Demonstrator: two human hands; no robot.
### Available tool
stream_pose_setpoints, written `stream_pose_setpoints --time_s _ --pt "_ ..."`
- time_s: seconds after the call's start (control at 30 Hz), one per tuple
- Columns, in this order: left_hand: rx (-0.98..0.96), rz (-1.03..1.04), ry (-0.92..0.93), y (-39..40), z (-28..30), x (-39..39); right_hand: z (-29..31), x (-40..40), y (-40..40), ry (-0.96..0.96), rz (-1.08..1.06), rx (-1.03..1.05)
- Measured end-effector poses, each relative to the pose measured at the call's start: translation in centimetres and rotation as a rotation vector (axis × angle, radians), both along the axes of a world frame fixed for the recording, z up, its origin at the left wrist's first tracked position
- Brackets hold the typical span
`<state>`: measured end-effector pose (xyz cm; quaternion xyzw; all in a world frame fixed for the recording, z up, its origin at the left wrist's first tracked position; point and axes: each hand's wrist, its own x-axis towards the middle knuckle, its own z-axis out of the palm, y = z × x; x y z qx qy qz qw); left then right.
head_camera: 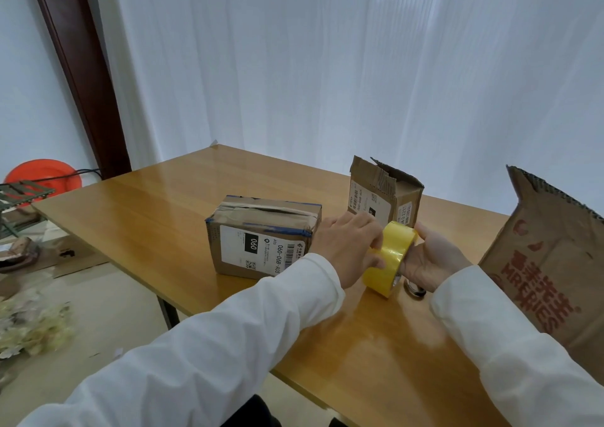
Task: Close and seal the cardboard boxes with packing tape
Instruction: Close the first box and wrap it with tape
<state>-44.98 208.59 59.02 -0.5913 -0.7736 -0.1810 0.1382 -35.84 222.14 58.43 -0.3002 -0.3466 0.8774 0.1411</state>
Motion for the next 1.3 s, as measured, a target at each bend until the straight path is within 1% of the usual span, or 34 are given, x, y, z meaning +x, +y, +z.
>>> stream_pose_setpoints --time_s 0.1,0.2,0.3,0.33,0.37,0.5,0.6,0.67,0.73,0.8,0.83,0.87,0.93,0.97,1.0,1.07,1.13,1.2,1.3 --pt "-0.006 0.049 0.084 0.0 0.4 -0.5 0.3 0.1 -0.3 0.007 0.016 -0.006" --pt "-0.012 0.007 0.211 0.0 0.3 -0.7 0.2 0.1 -0.2 0.004 0.014 -0.018" --pt "0.134 -0.034 0.389 -0.2 -0.7 -0.6 -0.1 0.0 0.2 0.015 0.004 -0.031" --pt "0.185 -0.041 0.423 -0.3 -1.1 -0.7 -0.2 0.0 0.2 0.018 0.006 -0.03" --pt "0.237 -0.056 0.438 -0.1 -1.5 -0.9 -0.2 -0.1 0.1 0.016 0.003 -0.026" --pt "0.401 -0.154 0.357 0.0 -1.9 -1.5 -0.4 -0.4 -0.2 -0.001 -0.001 0.002" --pt "0.491 -0.118 0.395 0.4 -2.3 -1.5 -0.6 -0.5 -0.3 0.018 0.055 0.038" --pt "0.474 -0.051 0.429 0.9 -2.0 -1.2 -0.7 -0.3 -0.4 0.039 0.154 0.101" --pt "0.383 -0.003 0.463 1.2 -1.2 -1.0 -0.6 0.1 -1.0 0.048 0.245 0.206" --pt "0.307 0.004 0.489 1.6 -0.4 -1.3 -0.7 0.6 -1.7 0.038 0.279 0.323" --pt "0.288 0.001 0.473 1.7 0.0 -1.4 -0.9 1.1 -1.8 0.02 0.29 0.423" --pt "0.29 0.0 0.444 1.9 0.4 -1.5 -1.0 1.6 -1.7 0.002 0.35 0.563" --pt "0.298 -0.035 0.327 2.1 1.6 -1.5 -0.6 2.6 -1.8 -0.073 0.549 0.838" --pt "0.289 -0.053 0.253 2.0 2.2 -1.5 -0.3 3.0 -1.9 -0.102 0.617 0.913" --pt "0.253 -0.057 0.158 1.8 2.7 -1.4 0.0 3.3 -1.7 -0.113 0.636 0.959" --pt "0.171 -0.012 -0.092 1.2 3.3 -1.4 1.0 3.1 -1.9 -0.11 0.593 1.025" --pt "0.187 0.02 -0.34 0.6 3.4 -1.5 1.9 2.6 -2.5 -0.132 0.541 1.19" --pt "0.222 0.025 -0.472 0.4 3.5 -1.6 2.5 2.1 -2.8 -0.153 0.498 1.355" --pt "0.248 0.073 -0.56 -0.1 4.2 -2.1 4.0 1.9 -3.2 -0.128 0.446 1.38"
